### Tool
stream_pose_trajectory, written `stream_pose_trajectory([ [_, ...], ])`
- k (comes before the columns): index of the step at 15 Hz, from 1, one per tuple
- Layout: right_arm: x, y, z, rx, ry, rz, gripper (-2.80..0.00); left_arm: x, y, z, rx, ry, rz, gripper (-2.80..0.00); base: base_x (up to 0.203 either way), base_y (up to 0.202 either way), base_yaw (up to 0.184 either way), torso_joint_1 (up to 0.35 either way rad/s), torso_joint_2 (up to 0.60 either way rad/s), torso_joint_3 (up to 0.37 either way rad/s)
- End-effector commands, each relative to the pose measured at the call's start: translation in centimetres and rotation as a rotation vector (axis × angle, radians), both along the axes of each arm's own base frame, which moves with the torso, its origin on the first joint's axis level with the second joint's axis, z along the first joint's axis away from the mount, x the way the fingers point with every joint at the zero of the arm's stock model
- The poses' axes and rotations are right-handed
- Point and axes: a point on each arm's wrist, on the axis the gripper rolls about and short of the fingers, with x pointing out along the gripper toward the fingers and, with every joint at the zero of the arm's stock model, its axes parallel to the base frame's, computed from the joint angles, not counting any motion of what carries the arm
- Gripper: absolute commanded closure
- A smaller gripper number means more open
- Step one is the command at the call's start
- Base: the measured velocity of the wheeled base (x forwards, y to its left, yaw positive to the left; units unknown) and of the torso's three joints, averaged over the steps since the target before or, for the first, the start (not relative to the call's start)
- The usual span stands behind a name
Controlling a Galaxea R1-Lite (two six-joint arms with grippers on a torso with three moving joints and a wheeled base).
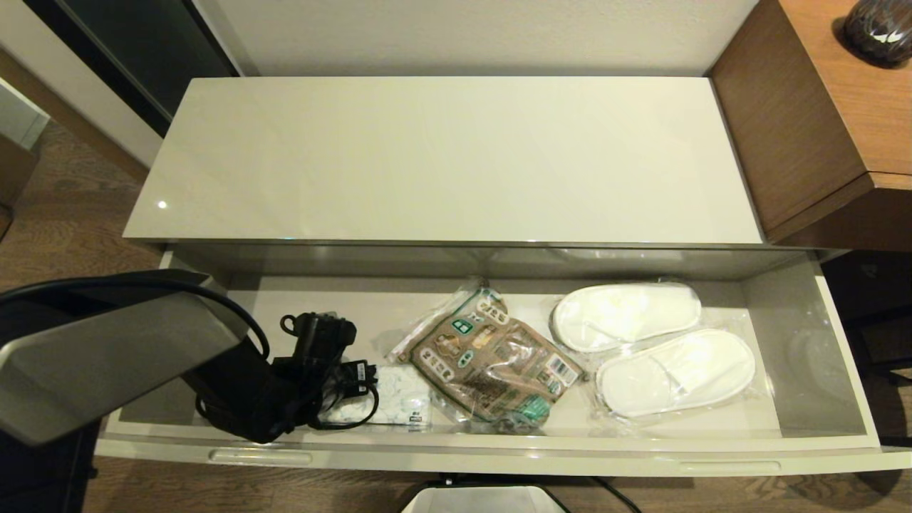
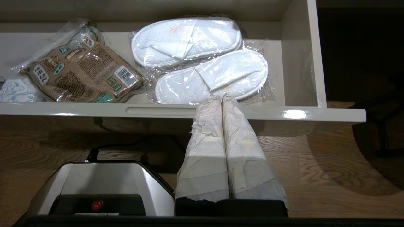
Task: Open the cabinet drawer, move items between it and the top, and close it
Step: Take out the tissue from the drawer
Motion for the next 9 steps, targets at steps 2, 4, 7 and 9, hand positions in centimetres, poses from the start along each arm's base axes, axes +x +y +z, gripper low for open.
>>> stream_pose_trajectory([
  [2,0.02,0.00,-0.04,0.000,0.003,0.000,0.00,0.09,-0.02,-0.49,0.002,0.008,0.003,-2.80,0.000,0.000,0.000,0.000,0.00,0.000],
  [4,0.02,0.00,-0.04,0.000,0.003,0.000,0.00,0.15,-0.10,-0.64,0.002,0.010,0.003,-2.80,0.000,0.000,0.000,0.000,0.00,0.000],
  [7,0.02,0.00,-0.04,0.000,0.003,0.000,0.00,0.18,-0.11,-0.83,0.003,0.014,0.003,-2.80,0.000,0.000,0.000,0.000,0.00,0.000],
  [9,0.02,0.00,-0.04,0.000,0.003,0.000,0.00,0.22,-0.13,-1.23,0.006,0.024,0.003,-2.80,0.000,0.000,0.000,0.000,0.00,0.000],
])
